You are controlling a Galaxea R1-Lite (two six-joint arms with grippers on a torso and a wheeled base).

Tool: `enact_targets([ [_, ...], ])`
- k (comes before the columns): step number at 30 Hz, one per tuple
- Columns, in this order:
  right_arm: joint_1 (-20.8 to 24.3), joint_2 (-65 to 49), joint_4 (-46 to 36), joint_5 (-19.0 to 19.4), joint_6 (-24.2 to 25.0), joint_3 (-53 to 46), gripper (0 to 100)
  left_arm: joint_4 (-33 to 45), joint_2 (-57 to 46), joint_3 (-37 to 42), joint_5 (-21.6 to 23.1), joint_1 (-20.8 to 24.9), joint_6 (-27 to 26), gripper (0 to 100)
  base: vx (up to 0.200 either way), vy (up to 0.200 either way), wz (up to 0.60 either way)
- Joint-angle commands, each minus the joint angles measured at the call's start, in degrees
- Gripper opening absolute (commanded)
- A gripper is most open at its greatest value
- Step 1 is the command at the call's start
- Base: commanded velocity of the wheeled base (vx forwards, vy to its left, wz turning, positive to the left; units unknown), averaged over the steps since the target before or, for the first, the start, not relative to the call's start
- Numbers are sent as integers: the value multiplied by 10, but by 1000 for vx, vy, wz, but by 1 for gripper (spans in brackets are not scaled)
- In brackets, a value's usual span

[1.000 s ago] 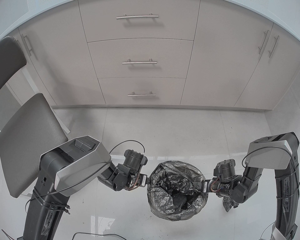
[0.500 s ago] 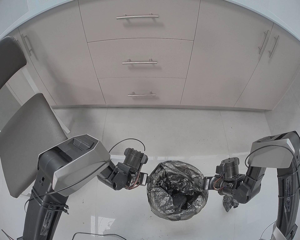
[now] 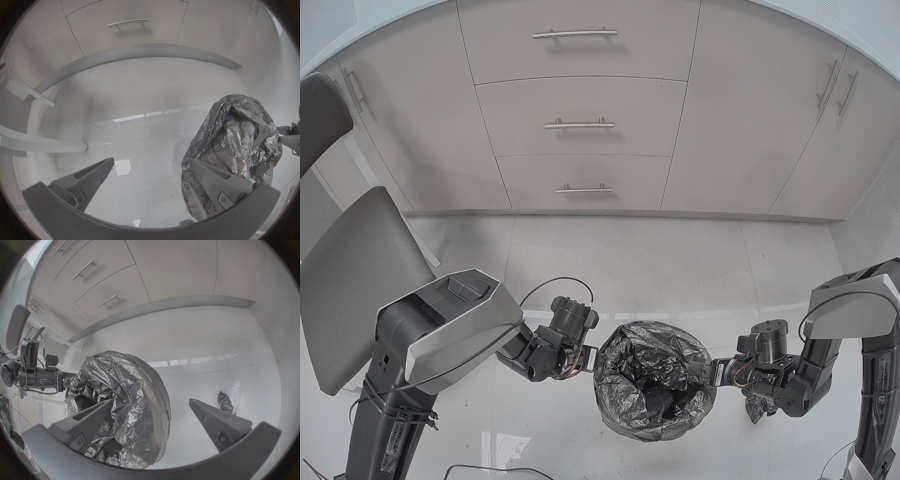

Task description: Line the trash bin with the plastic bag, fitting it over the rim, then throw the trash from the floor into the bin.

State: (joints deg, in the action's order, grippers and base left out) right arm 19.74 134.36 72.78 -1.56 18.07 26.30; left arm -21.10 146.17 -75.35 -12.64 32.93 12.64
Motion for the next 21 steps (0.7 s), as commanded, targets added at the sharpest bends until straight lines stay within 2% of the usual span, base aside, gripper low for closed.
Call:
enact_targets([
  [1, -8, 56, 43, -3, 0, -9, 100, -1, 3, 0, 0, 0, 0, 100, 0, 0, 0],
  [4, -13, 71, 67, -1, -1, -12, 100, -2, 4, 0, 0, -1, 0, 100, 0, 0, 0],
  [21, -18, 67, 69, 0, -3, -41, 100, -2, 4, 0, 0, -1, 0, 100, 0, 0, 0],
])
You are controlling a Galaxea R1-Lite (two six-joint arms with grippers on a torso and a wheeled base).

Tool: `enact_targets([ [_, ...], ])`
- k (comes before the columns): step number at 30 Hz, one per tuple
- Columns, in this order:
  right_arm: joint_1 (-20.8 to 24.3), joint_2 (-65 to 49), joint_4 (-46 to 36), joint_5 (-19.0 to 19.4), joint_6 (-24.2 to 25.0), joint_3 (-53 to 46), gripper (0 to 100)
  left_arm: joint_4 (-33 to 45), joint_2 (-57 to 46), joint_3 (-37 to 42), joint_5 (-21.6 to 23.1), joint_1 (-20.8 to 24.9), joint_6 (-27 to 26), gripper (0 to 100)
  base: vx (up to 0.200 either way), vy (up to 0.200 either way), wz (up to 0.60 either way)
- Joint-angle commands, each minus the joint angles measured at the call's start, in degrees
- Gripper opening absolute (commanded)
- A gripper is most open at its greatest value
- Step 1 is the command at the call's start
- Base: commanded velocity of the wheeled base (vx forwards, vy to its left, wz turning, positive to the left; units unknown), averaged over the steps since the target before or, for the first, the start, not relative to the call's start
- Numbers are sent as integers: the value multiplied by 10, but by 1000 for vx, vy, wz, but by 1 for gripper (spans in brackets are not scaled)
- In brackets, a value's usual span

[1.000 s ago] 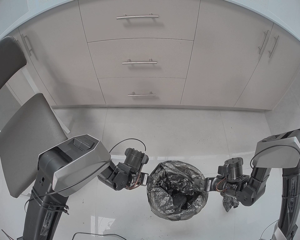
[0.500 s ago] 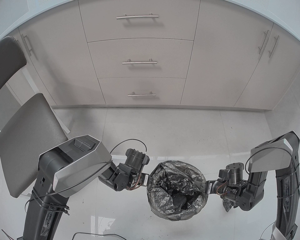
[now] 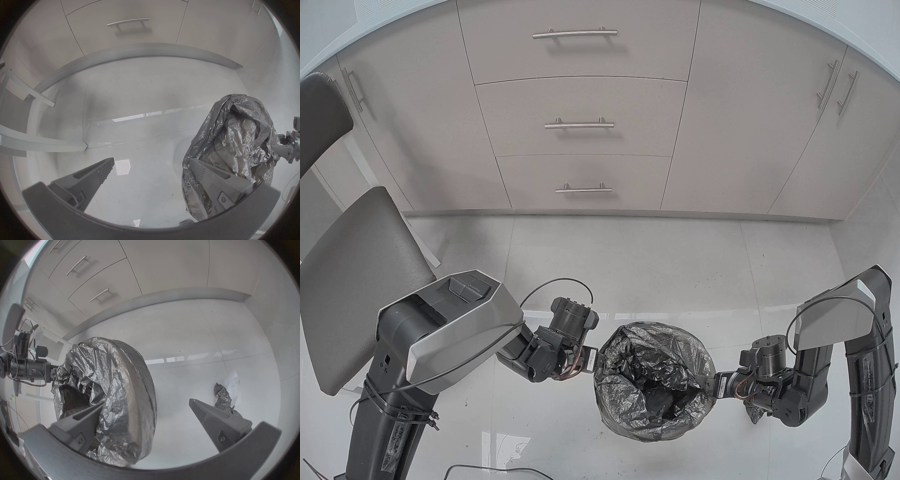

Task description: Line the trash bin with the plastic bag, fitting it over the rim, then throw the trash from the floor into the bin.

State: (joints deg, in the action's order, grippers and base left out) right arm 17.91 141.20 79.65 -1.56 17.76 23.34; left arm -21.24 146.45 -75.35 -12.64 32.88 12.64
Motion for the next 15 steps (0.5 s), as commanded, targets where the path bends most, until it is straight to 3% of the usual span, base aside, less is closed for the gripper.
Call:
enact_targets([
  [1, 0, -1, 1, 0, 0, -14, 100, 0, 2, 0, 0, 0, 0, 100, 0, 0, 0],
  [9, 2, -8, 2, -5, -3, -16, 100, 0, 2, 2, 1, -1, 3, 100, 0, 0, 0],
  [15, 9, -80, 8, -5, 0, -45, 100, 1, -48, 28, 10, 10, 84, 100, 0, 0, 0],
])
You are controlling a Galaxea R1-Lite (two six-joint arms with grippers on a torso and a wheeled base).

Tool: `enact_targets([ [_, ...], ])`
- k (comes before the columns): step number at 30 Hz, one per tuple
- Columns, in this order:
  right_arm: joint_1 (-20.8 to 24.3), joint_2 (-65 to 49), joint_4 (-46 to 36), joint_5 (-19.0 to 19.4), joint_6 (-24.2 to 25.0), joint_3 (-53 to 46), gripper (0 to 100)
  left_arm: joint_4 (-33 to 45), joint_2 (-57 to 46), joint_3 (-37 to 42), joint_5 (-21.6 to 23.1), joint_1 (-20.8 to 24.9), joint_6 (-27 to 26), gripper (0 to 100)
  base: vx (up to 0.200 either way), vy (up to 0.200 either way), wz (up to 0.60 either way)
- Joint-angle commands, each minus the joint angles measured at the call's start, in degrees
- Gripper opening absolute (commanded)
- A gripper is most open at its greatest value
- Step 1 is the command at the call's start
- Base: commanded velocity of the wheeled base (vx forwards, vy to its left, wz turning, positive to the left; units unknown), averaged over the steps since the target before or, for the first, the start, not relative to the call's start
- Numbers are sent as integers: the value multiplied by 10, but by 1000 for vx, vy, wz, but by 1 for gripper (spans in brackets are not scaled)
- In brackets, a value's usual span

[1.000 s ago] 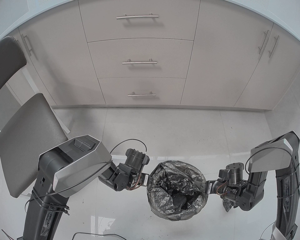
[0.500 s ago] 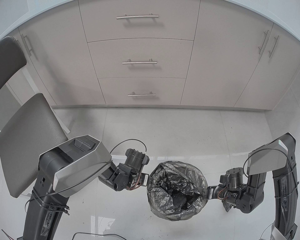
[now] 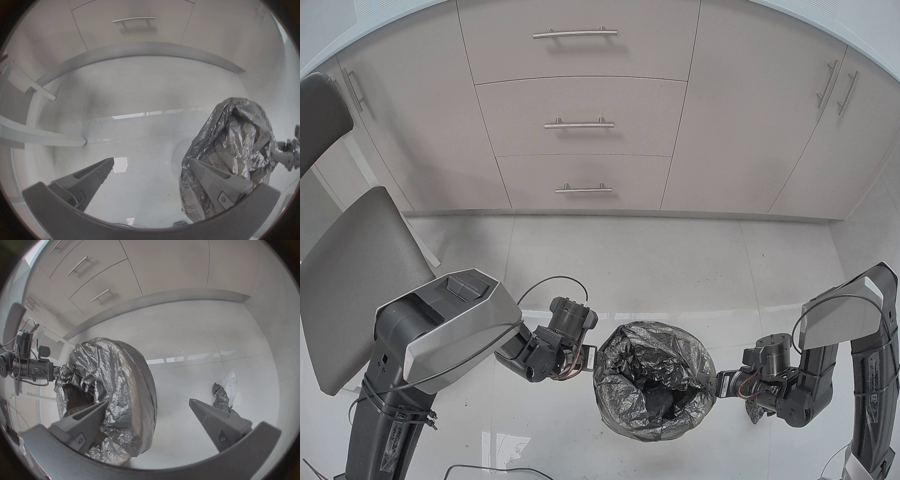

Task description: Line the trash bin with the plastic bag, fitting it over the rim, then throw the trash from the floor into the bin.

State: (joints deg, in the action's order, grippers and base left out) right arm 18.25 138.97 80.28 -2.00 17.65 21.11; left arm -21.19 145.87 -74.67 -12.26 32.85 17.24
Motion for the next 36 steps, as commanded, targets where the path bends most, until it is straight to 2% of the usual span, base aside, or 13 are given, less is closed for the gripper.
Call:
enact_targets([
  [1, 6, -72, 1, 0, 2, -30, 100, -1, -54, 33, 14, 13, 49, 100, 0, 0, 0],
  [4, 9, -149, -3, 3, 4, -65, 100, -4, -128, 99, 61, 23, 90, 100, 0, 0, 0],
  [7, 8, -201, -5, 4, 3, -90, 100, -5, -189, 141, 89, 31, 117, 100, 0, 0, 0],
  [12, 5, -284, -11, 3, 4, -125, 100, -5, -302, 203, 88, 42, 121, 100, 0, 0, 0],
  [15, -1, -306, -20, 3, 4, -131, 100, -5, -343, 223, 73, 45, 119, 100, 0, 0, 0],
  [16, -19, -325, -35, 2, 4, -132, 100, -5, -398, 242, 46, 48, 118, 100, 0, 0, 0],
  [17, -19, -325, -35, 2, 4, -132, 100, -5, -398, 242, 46, 48, 118, 100, 0, 0, 0],
  [18, -30, -333, -43, 2, 4, -129, 100, -5, -426, 254, 28, 49, 113, 100, 0, 0, 0],
  [23, -74, -349, -50, 2, 4, -114, 100, -5, -547, 320, -43, 47, 56, 100, 0, 0, 0],
  [27, -94, -341, -52, -4, 3, -96, 100, -3, -612, 348, -64, 39, 37, 100, 0, 0, 0],
  [34, -106, -347, -85, -42, 3, -56, 100, 26, -727, 374, -106, 2, 3, 100, 0, 0, 0],
  [36, -128, -353, -145, -49, 3, -3, 100, 33, -800, 397, -126, -33, -36, 100, 0, 0, 0],
])
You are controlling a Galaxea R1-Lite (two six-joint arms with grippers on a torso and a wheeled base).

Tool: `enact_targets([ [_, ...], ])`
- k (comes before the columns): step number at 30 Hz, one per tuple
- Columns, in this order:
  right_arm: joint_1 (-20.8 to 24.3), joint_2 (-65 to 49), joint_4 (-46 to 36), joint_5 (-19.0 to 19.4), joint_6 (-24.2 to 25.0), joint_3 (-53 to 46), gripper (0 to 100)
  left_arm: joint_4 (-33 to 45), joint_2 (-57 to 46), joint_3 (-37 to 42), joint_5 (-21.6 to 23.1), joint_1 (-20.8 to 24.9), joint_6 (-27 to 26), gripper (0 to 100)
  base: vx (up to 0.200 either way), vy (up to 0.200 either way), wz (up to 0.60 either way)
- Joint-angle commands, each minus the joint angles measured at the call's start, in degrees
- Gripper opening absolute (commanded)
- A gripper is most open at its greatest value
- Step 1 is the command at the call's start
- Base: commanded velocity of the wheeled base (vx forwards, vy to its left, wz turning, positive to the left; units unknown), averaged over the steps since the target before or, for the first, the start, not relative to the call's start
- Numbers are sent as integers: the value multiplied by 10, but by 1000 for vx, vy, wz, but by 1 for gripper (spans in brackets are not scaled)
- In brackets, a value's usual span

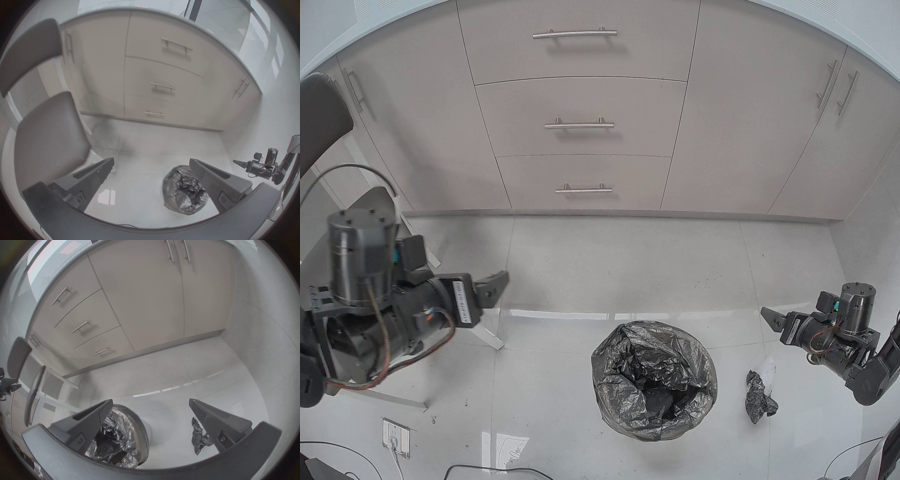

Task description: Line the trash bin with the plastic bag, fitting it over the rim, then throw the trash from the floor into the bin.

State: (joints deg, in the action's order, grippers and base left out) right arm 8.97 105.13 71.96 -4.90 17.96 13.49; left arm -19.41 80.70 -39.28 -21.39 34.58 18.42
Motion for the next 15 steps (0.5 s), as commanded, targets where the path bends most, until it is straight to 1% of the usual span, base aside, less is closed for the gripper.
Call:
enact_targets([
  [1, -40, -15, -74, -20, 1, 82, 100, 16, -161, 46, -37, -56, -53, 100, 0, 0, 0],
  [2, -54, -20, -114, -18, 2, 115, 100, 21, -208, 57, -38, -79, -76, 100, 0, 0, 0],
  [4, -54, -20, -114, -18, 2, 115, 100, 21, -208, 57, -38, -79, -76, 100, 0, 0, 0],
  [5, -66, -26, -167, -13, 21, 166, 100, 58, -301, 75, -38, -125, -112, 100, 0, 0, 0],
  [6, -66, -27, -176, -13, 25, 176, 100, 71, -322, 78, -38, -138, -118, 100, 0, 0, 0],
  [8, -66, -28, -198, -13, 28, 200, 100, 120, -390, 86, -38, -176, -132, 100, 0, 0, 0],
  [10, -61, -27, -202, -13, 28, 205, 100, 165, -450, 93, -37, -200, -138, 100, 0, 0, 0],
  [15, -54, -28, -198, -12, 30, 201, 100, 251, -564, 98, -38, -222, -138, 100, 0, 0, 0],
])
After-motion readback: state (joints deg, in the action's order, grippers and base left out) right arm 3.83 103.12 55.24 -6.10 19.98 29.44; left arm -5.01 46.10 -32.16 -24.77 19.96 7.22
